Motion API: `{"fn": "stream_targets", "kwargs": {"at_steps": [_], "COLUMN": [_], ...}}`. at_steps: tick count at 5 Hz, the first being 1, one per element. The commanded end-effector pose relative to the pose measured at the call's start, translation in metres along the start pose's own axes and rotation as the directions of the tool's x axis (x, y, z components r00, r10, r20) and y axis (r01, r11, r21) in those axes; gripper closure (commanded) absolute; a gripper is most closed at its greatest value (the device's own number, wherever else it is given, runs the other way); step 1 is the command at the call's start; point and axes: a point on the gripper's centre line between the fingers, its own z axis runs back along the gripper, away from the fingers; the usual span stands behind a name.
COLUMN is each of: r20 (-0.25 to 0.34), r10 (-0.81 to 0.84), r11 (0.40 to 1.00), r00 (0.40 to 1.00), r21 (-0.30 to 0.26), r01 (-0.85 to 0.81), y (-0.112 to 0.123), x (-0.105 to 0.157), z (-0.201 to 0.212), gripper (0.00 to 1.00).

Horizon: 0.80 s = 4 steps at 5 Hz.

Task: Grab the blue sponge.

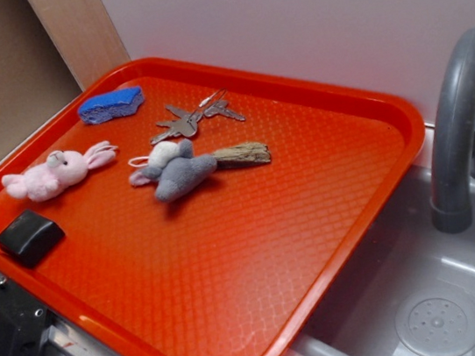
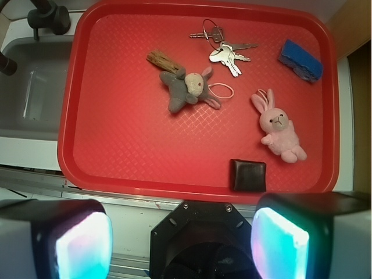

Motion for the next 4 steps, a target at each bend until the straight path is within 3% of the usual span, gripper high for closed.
{"fn": "stream_targets", "kwargs": {"at_steps": [1, 2, 4], "r20": [0.000, 0.069, 0.102], "r10": [0.000, -0.072, -0.180], "r11": [1.000, 0.996, 0.969], "r00": [1.000, 0.995, 0.978], "r21": [0.000, 0.053, 0.190], "r01": [0.000, 0.068, 0.158], "y": [0.000, 0.008, 0.046], "x": [0.000, 0.033, 0.087], "z": [0.000, -0.003, -0.011], "gripper": [0.00, 0.00, 0.00]}}
